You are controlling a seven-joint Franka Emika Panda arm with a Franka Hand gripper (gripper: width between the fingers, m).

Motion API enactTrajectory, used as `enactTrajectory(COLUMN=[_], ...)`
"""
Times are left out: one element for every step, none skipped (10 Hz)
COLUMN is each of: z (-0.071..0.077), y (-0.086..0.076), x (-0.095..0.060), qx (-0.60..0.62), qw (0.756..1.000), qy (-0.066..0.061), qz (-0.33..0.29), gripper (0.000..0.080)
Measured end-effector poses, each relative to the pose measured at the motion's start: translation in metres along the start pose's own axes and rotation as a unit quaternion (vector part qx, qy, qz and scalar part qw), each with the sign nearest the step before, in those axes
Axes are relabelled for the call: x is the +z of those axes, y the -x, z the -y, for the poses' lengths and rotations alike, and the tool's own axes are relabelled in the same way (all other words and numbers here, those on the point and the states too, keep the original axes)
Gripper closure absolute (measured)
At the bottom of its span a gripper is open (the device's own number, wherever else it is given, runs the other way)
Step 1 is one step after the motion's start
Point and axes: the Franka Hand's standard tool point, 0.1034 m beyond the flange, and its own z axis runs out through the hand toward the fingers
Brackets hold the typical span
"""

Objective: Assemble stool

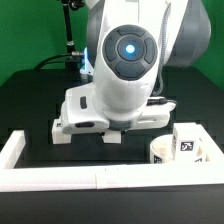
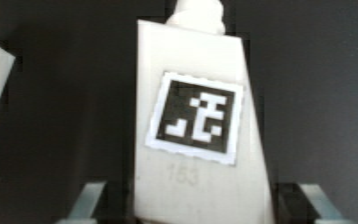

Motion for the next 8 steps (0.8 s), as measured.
enactTrajectory(z=[0.0,0.002,0.01,0.019,0.025,0.033,0.04,0.039], y=[0.0,0.001,0.008,0.019,0.03,0.037,0.042,0.039], x=[0.0,-0.004,-0.03,-0.056,-0.072,-0.082,-0.089,-0.09], qx=[0.0,0.001,0.004,0.002,0.001,0.001,-0.001,-0.002], qw=[1.0,1.0,1.0,0.999,0.999,0.998,0.998,0.996], qy=[0.0,0.0,0.002,0.001,0.0,0.003,0.005,0.005], qz=[0.0,-0.002,-0.017,-0.042,-0.054,-0.062,-0.07,-0.084], gripper=[0.0476,0.0476,0.0476,0.0476,0.0476,0.0476,0.0476,0.0476])
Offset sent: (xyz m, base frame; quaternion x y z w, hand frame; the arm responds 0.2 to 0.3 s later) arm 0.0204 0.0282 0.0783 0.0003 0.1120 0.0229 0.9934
